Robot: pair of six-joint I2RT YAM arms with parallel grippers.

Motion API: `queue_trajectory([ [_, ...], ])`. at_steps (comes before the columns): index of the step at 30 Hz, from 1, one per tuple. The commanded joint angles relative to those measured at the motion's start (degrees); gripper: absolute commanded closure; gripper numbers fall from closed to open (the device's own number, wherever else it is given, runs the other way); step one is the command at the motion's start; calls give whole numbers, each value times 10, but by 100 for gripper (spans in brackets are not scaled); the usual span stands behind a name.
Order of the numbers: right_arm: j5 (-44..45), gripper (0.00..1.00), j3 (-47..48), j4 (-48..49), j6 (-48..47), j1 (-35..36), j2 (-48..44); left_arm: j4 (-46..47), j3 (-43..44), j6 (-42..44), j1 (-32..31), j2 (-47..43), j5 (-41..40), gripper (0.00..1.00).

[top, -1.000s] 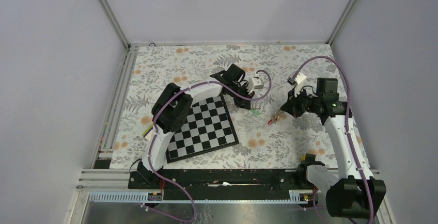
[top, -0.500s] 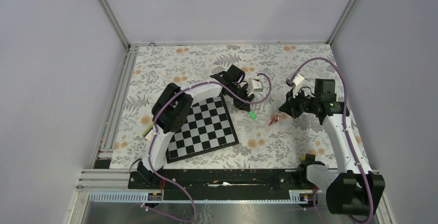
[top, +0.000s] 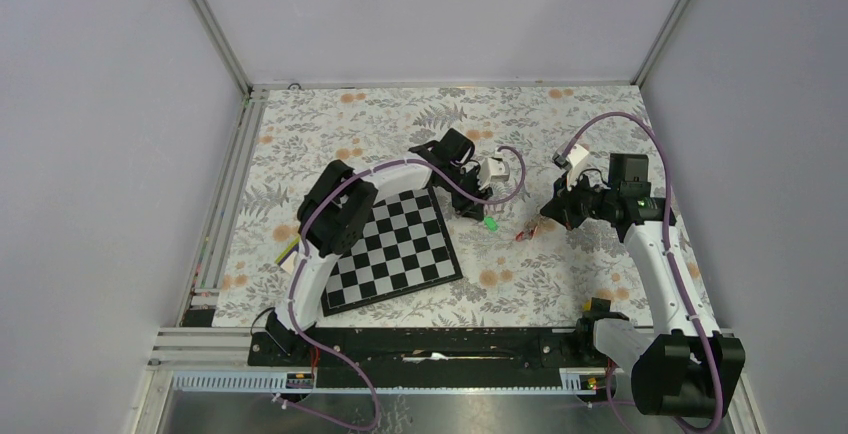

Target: Put the keys on the keyring

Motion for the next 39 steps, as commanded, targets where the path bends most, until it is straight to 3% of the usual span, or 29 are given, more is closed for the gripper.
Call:
queue_trajectory([
  [1, -7, 100, -1, 18, -8, 0, -10, 19, 19, 8, 0, 15, 11, 63],
  [13, 1, 100, -9, 10, -16, 0, -18, 19, 16, -7, 0, 8, 23, 81],
  [18, 1, 100, -11, 7, -17, 0, -19, 20, 12, -15, 0, 3, 23, 100],
  [28, -1, 100, -11, 13, -5, 0, -18, 17, -8, -32, 0, -39, 8, 100],
  [39, -39, 100, -1, 14, 4, 0, -18, -52, 9, -5, 1, -84, 22, 100],
])
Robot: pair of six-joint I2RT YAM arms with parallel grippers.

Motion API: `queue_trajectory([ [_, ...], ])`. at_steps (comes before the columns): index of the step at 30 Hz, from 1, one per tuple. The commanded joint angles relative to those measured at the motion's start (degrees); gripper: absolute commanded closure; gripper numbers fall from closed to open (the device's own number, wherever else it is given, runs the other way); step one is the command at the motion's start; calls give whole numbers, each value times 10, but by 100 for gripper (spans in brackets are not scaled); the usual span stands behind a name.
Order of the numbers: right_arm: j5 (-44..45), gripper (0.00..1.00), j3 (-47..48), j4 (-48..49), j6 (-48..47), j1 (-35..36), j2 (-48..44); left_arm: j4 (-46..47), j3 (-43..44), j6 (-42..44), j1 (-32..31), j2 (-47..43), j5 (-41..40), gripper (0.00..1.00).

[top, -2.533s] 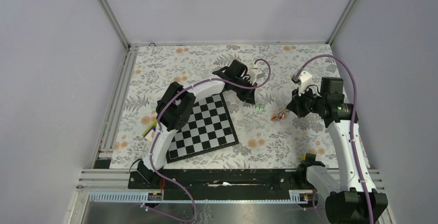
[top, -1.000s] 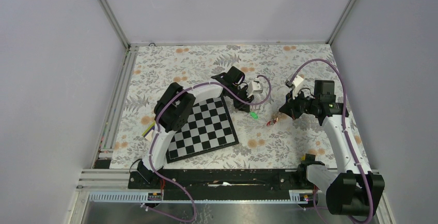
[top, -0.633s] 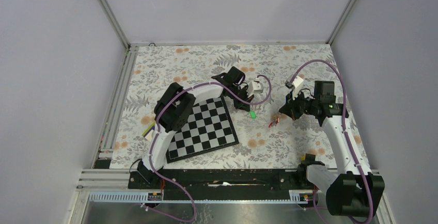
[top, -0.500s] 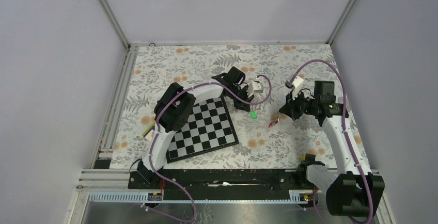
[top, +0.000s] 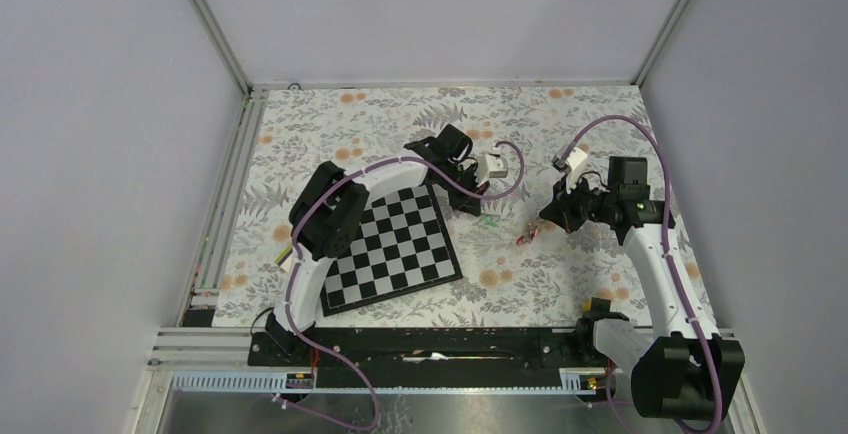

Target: Put the keys on the keyring

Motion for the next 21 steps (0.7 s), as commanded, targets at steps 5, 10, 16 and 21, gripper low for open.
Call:
queue_trajectory([
  [5, -64, 100, 24, 13, 6, 3, -2, -31, 11, 25, 0, -107, 35, 100],
  [10, -98, 100, 43, 16, -18, 23, 9, -63, 21, 52, 0, -141, 54, 100],
  [16, -89, 100, 54, 62, -43, 109, 40, -129, 39, 123, 0, -175, 62, 100],
  [21, -119, 100, 63, 92, -84, 164, 81, -194, 53, 197, 0, -198, 71, 100],
])
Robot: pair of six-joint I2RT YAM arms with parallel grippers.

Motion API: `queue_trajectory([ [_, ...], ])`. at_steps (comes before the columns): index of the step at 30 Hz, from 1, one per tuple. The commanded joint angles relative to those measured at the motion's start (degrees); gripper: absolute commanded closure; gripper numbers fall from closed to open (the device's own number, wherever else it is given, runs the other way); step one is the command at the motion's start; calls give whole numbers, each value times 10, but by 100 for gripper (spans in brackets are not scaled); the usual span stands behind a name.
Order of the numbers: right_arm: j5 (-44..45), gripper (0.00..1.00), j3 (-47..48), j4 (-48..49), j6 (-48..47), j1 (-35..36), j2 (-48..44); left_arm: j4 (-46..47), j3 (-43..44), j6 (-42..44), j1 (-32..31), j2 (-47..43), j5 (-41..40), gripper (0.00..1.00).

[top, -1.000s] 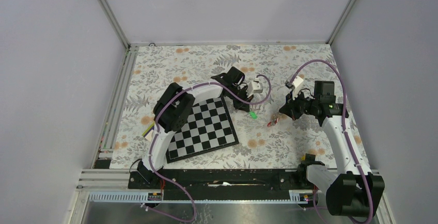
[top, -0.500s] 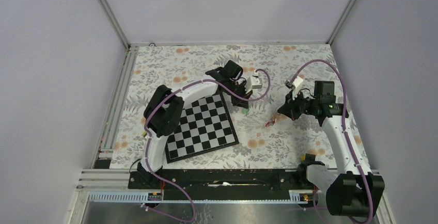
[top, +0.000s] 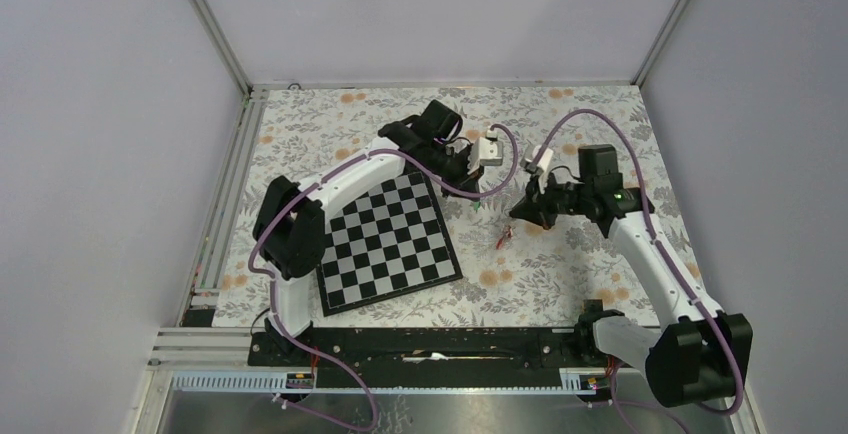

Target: Put the keys on the keyring

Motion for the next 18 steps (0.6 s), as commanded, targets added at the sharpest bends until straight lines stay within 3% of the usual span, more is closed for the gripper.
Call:
queue_trajectory([
  [1, -62, 100, 34, 55, -44, 31, 36, -80, 27, 128, 0, -52, 36, 100],
  [13, -159, 100, -17, 184, 55, 51, 72, -133, -34, 305, -1, -120, 44, 100],
  [18, -187, 100, -33, 219, 88, 57, 81, -109, -40, 252, -13, -128, 26, 100],
])
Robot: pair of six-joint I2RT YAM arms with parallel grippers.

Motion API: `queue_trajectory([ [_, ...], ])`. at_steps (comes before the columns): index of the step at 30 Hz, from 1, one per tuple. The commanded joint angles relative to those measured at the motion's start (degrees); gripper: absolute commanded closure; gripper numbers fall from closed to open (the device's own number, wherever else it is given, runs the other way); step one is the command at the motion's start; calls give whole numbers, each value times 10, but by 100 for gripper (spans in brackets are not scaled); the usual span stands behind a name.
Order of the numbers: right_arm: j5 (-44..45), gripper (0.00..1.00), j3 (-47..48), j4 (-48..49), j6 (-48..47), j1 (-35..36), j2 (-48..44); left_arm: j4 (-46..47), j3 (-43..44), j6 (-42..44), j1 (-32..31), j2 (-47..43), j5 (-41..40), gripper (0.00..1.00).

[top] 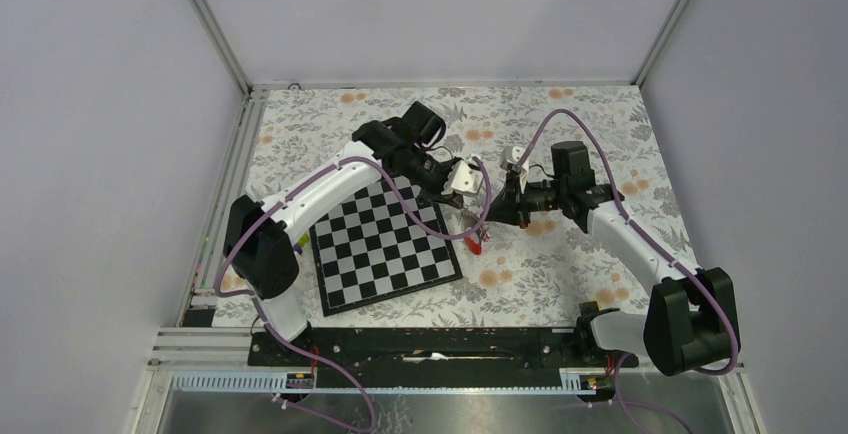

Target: Put the keys on the keyring

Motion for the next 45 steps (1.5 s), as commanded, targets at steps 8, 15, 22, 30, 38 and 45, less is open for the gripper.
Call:
queue_trajectory([
  [8, -78, 100, -23, 109, 87, 22, 7, 67, -59, -15, -38, -54, -13, 100],
  [15, -79, 100, -33, 53, 26, 24, 0, 83, -85, 6, -38, -70, -21, 100],
  [22, -93, 100, -38, 49, 18, 24, 4, 82, -105, 41, -38, -81, 7, 100],
  [30, -83, 100, -39, 14, -36, 38, 12, 95, -120, 29, -39, -80, 21, 100],
  [38, -82, 100, -40, 5, -49, 47, 18, 98, -122, 15, -49, -69, 18, 100],
  [45, -81, 100, -37, 8, -45, 47, 21, 99, -129, 5, -56, -71, 13, 100],
])
